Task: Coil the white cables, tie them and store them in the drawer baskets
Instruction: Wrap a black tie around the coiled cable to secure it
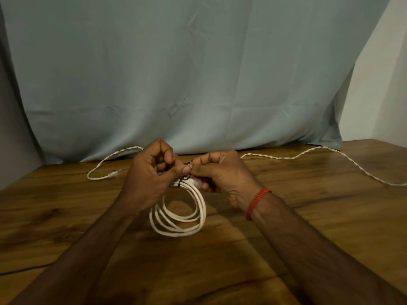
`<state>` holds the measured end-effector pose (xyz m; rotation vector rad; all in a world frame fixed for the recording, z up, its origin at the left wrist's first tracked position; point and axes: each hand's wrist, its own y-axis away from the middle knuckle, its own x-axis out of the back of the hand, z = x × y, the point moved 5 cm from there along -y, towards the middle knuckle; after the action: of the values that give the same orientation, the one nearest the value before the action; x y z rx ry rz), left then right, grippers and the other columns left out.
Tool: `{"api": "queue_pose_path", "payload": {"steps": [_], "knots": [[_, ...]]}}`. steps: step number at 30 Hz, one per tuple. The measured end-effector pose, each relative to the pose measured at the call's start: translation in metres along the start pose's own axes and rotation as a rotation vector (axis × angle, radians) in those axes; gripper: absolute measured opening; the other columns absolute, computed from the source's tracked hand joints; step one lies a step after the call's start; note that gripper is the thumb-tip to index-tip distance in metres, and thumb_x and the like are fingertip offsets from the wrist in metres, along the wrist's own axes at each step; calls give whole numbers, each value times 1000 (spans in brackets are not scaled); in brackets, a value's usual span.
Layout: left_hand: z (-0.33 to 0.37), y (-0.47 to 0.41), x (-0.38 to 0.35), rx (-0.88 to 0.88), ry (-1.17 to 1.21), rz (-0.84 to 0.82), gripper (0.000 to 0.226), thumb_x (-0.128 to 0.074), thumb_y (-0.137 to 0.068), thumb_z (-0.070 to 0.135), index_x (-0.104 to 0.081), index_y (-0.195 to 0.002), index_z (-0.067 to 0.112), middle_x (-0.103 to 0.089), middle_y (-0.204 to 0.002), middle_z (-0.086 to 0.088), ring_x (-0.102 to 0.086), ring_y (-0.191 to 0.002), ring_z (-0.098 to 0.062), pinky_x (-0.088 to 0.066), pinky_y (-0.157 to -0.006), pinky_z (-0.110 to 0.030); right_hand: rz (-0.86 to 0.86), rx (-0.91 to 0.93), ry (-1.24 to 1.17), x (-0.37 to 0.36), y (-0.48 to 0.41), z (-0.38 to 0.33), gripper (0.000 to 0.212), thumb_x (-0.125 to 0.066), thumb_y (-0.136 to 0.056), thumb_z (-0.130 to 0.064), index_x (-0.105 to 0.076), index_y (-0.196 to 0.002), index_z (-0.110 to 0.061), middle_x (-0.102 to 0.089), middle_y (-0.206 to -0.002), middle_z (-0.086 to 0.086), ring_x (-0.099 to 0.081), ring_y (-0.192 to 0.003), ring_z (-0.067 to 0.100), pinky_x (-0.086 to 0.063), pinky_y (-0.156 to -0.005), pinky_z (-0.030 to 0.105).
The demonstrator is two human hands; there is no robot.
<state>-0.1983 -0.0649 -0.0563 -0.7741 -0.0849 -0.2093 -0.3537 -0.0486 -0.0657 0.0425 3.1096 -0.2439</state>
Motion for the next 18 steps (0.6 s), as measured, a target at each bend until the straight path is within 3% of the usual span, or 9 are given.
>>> {"api": "queue_pose_path", "payload": {"steps": [5, 10, 14, 18], "knots": [[2, 0, -1, 1, 21, -15, 33, -78, -70, 8, -46, -76, 10, -68, -67, 0, -68, -66, -11, -58, -65, -24, -18, 6, 81, 3, -1, -3, 8, -78, -84, -8, -73, -89, -2, -66, -58, 2, -48, -36, 4, -41, -39, 16], [1, -1, -1, -14, -20, -10, 32, -78, -72, 3, -47, -75, 9, -68, -66, 1, -69, -65, -9, -57, -64, -22, -16, 41, 101, 0, -3, -2, 17, -74, -88, -11, -74, -97, 3, -66, -65, 8, -50, -45, 8, -39, -41, 15], [0, -1, 0, -10, -47, 17, 29, -80, -70, 11, -51, -75, 11, -67, -73, -17, -70, -70, -17, -59, -68, -30, -6, 45, 95, -3, -5, 1, 16, -74, -88, -7, -74, -101, 3, -68, -74, 9, -54, -47, 2, -40, -44, 15], [-5, -1, 0, 63, 57, 6, 30, -82, -70, 8, -53, -77, 12, -64, -77, -26, -71, -72, -19, -60, -70, -27, -3, 4, 68, 0, -5, 3, 7, -78, -84, -7, -75, -89, -3, -70, -70, 6, -56, -48, 5, -41, -44, 16]]}}
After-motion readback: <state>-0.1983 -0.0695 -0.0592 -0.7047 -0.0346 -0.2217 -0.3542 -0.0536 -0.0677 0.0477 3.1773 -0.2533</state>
